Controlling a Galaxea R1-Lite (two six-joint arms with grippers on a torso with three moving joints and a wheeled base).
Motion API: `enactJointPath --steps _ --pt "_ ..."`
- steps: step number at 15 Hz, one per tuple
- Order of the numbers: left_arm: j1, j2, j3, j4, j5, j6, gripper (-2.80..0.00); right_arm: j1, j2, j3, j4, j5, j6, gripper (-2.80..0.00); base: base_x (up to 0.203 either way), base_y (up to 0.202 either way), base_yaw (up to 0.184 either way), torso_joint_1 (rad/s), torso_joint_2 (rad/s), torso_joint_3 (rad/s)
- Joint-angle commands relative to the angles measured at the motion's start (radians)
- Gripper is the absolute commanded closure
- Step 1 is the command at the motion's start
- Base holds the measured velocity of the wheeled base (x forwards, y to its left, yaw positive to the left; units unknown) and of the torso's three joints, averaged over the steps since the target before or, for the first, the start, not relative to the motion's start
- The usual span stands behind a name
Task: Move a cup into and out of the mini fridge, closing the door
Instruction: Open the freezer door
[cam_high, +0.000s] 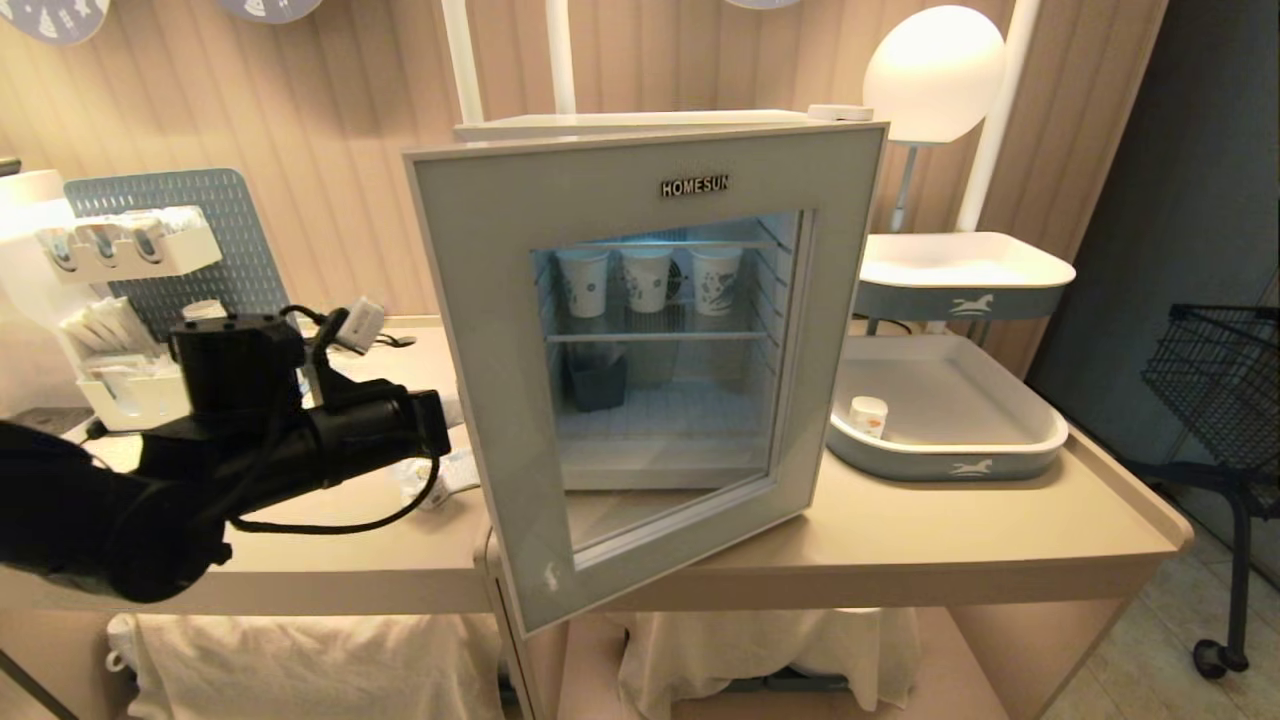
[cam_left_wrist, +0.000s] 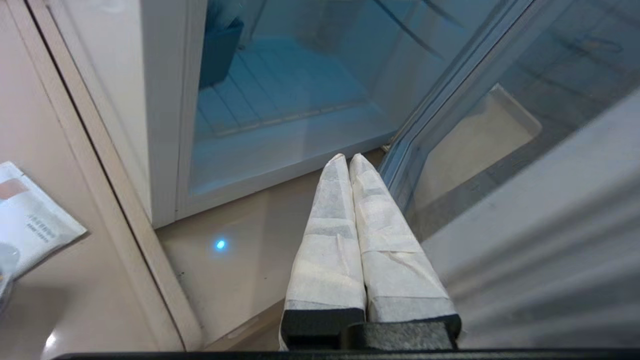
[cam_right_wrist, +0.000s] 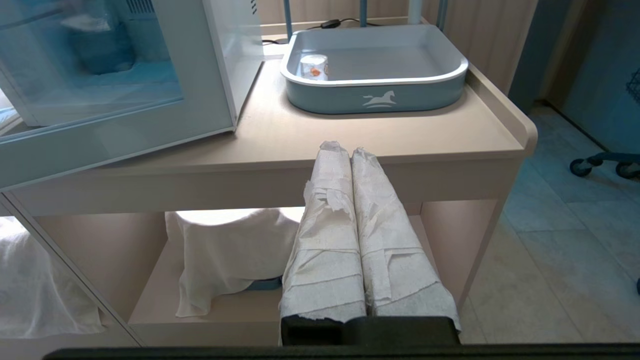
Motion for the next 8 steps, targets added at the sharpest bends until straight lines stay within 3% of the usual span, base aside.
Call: enactJointPath --steps 1,3,6,8 --pt "-0.031 0.028 -0.008 -0.004 0.000 -0.016 0.00 0.000 0.000 0.000 0.000 0.000 0.000 0.00 0.000 0.000 0.000 0.000 0.00 0.000" --pt "-0.041 -0.047 0.030 0.002 -0.030 -0.077 0.00 0.000 0.001 0.000 0.000 0.000 0.000 0.00 0.000 0.000 0.000 0.000 0.00 0.000" --pt "-0.060 -0.180 0.097 0.003 -0.157 -0.163 0.00 0.000 0.001 0.000 0.000 0.000 0.000 0.00 0.000 0.000 0.000 0.000 0.00 0.000" --pt "-0.164 -0.260 0.122 0.007 -0.195 -0.232 0.00 0.000 0.001 0.000 0.000 0.001 0.000 0.00 0.000 0.000 0.000 0.000 0.00 0.000"
